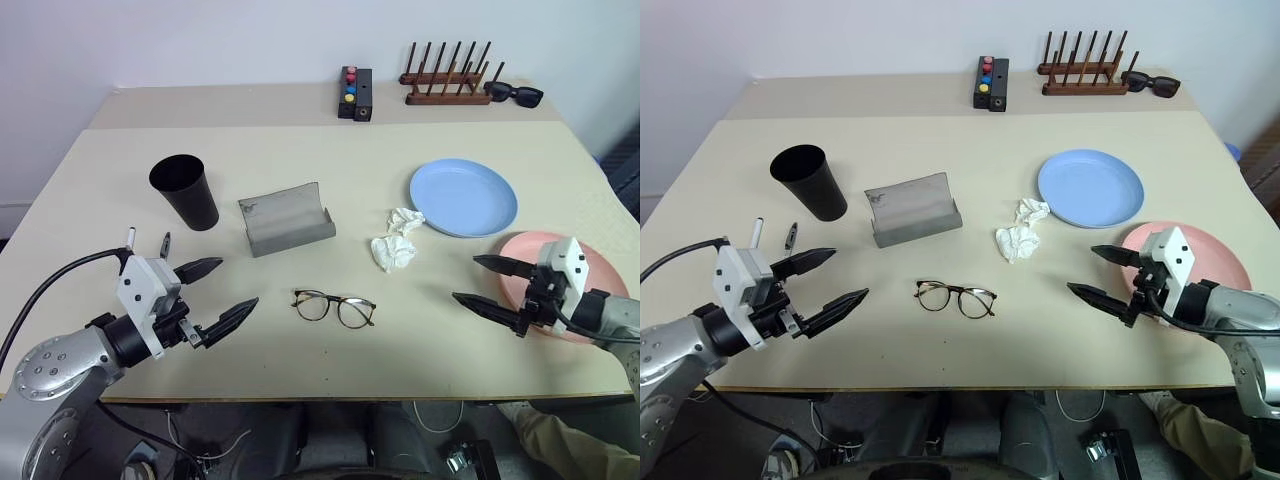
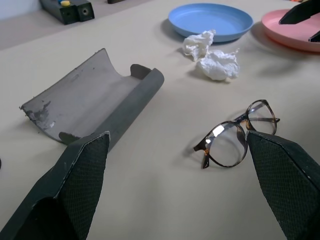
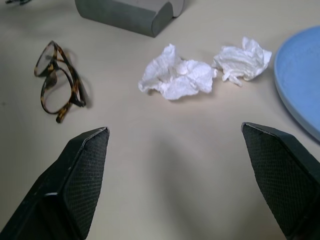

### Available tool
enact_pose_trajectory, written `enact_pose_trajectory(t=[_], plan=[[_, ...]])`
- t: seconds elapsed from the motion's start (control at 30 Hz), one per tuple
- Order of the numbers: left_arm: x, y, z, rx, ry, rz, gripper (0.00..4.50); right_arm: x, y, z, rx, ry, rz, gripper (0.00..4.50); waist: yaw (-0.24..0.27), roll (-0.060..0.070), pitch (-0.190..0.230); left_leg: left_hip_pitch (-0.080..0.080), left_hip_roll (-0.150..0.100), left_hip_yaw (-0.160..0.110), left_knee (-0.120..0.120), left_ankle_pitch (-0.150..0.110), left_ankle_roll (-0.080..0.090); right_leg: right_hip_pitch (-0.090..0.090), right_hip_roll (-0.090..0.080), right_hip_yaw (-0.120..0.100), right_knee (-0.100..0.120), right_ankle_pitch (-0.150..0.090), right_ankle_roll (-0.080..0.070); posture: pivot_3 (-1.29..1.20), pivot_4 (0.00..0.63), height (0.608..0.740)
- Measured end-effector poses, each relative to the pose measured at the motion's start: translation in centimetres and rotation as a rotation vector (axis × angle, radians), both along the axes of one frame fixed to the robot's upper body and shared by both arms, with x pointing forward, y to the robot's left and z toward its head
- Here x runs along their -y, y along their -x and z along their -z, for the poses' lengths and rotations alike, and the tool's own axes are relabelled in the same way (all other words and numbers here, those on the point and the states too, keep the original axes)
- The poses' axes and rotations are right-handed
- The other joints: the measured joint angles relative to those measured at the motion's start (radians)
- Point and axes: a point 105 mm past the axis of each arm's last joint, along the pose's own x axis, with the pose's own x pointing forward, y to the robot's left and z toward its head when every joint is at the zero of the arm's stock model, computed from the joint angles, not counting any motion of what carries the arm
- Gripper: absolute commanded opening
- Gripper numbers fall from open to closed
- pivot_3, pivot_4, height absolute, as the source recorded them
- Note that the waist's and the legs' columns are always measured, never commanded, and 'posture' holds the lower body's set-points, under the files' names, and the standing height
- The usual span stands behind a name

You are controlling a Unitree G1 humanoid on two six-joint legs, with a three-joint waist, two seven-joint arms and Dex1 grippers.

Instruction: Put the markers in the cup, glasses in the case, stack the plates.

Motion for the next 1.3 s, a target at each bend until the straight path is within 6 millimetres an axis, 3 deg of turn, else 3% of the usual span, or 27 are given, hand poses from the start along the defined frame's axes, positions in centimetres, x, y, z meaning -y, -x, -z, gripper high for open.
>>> enact_pose_trajectory(t=[0.93,1.3], plan=[[0.5,-0.4,0.3,-0.012,-0.001,0.009,4.50,-1.2,-0.9,-1.4,0.041,0.000,0.005,4.31,0.000,0.000,0.000,0.000,0.000,0.000,0.000,0.000,0.000,0.000,0.000,0.000,0.000,0.000,0.000,0.00,0.150,0.740],[0.7,-0.6,0.6,-0.018,0.016,0.003,4.50,-0.3,-2.2,-0.4,0.027,0.014,0.005,4.31,-0.001,0.000,0.000,0.000,0.000,0.001,0.000,0.000,0.000,0.000,0.000,0.000,0.000,0.000,0.000,0.00,0.150,0.740]])
